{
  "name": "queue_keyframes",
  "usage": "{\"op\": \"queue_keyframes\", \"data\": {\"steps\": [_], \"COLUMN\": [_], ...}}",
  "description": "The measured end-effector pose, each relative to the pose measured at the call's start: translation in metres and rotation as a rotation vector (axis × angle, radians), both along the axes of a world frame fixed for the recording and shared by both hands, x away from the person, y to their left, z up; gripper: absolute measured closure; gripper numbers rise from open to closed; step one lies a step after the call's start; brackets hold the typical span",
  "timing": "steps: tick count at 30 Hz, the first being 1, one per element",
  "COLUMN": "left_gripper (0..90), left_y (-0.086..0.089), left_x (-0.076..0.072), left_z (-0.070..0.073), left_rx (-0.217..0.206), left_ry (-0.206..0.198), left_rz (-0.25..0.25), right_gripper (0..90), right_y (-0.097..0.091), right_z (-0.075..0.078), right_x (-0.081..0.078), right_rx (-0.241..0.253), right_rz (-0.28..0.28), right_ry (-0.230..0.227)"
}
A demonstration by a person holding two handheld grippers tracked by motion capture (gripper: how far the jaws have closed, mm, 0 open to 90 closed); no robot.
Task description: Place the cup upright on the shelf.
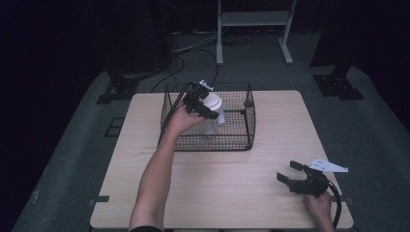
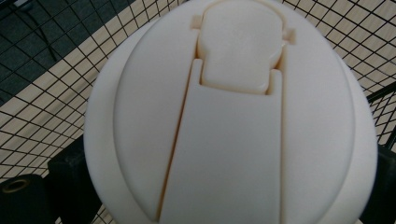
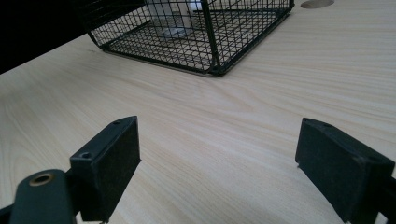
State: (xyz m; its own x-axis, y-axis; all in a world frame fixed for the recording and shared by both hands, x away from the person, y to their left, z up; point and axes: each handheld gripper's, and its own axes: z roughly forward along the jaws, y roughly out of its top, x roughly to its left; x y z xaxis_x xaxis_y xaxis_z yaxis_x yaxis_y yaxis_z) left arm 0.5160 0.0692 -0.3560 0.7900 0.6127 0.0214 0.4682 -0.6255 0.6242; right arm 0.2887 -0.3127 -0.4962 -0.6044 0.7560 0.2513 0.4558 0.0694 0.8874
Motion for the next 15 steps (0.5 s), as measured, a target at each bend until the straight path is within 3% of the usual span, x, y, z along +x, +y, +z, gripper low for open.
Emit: {"op": "queue_keyframes", "data": {"steps": [9,15], "left_gripper": [5.0,2.8], "left_y": [0.0001,0.0], "left_x": [0.0004,0.0003], "left_z": [-0.0006,-0.0004], "left_rx": [-0.009,-0.039], "left_ry": [0.001,0.013], "left_rz": [0.001,0.006], "right_gripper": [12.9,12.9], "right_y": [0.0007,0.0023], "right_z": [0.0,0.0], "right_x": [-0.0002,0.0], "right_rx": [-0.004,-0.014], "right_rz": [-0.003,-0.001], "right_ry": [0.003,0.007]}}
